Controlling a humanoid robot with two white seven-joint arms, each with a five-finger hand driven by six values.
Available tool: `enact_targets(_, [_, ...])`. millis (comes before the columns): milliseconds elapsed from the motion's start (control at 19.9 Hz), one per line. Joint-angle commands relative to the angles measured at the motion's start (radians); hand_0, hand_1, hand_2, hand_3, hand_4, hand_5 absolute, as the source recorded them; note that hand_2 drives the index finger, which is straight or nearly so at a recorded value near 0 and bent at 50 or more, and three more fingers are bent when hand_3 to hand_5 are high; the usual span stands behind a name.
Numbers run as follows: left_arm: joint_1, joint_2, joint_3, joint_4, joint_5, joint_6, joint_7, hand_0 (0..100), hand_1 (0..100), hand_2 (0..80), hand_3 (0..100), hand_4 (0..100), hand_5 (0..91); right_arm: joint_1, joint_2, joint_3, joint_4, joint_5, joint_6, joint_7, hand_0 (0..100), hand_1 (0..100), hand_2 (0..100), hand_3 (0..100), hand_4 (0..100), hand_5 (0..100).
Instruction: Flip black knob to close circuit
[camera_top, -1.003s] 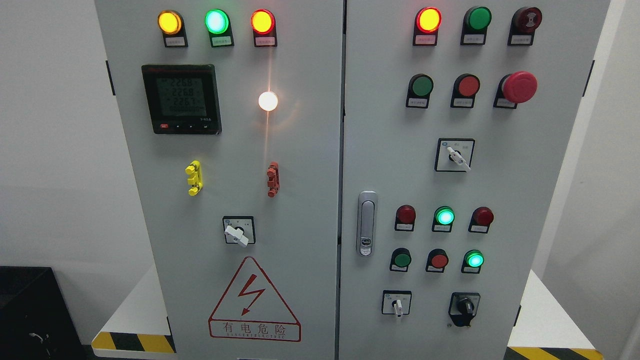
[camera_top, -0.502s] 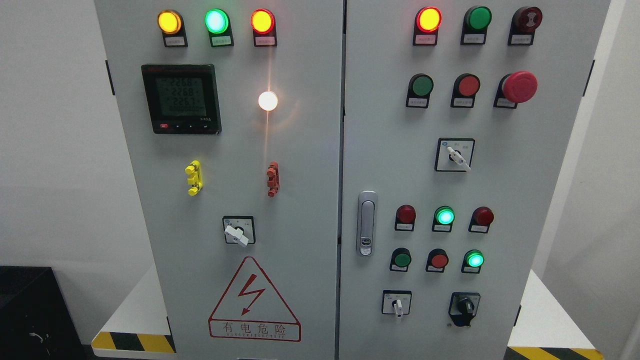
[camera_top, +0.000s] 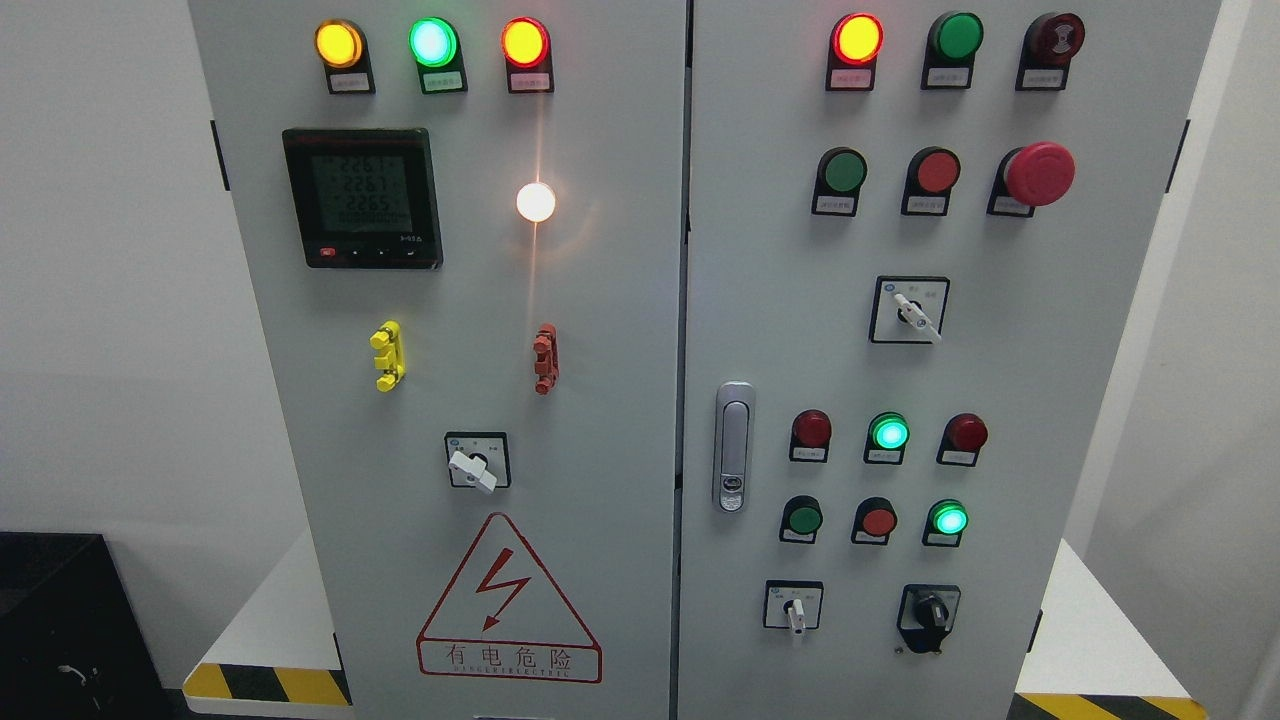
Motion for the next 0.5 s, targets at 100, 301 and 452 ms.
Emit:
enact_targets(100, [0.023, 0.0, 0.0, -0.031, 0.0, 0.001, -0.001, 12, 56, 0.0, 0, 0, 0.0, -0.099, 0.003, -0.079, -0.015, 0.024, 0.002, 0.004, 0, 15, 89, 100, 90, 99])
enact_targets(301, [0.023, 0.0, 0.0, -0.031, -0.001, 0.001, -0.001, 12, 56, 0.0, 0, 0, 0.0, -0.122, 0.006, -0.1, -0.004, 0.025, 0.002, 0.008, 0, 15, 89, 100, 90, 99])
enact_targets(452, [0.023, 0.0, 0.0, -0.029, -0.001, 0.001, -0.001, 12, 56, 0.0, 0, 0, 0.0, -0.136, 0.007, -0.109, -0.004, 0.028, 0.002, 0.009, 0, 15, 89, 99, 89, 98])
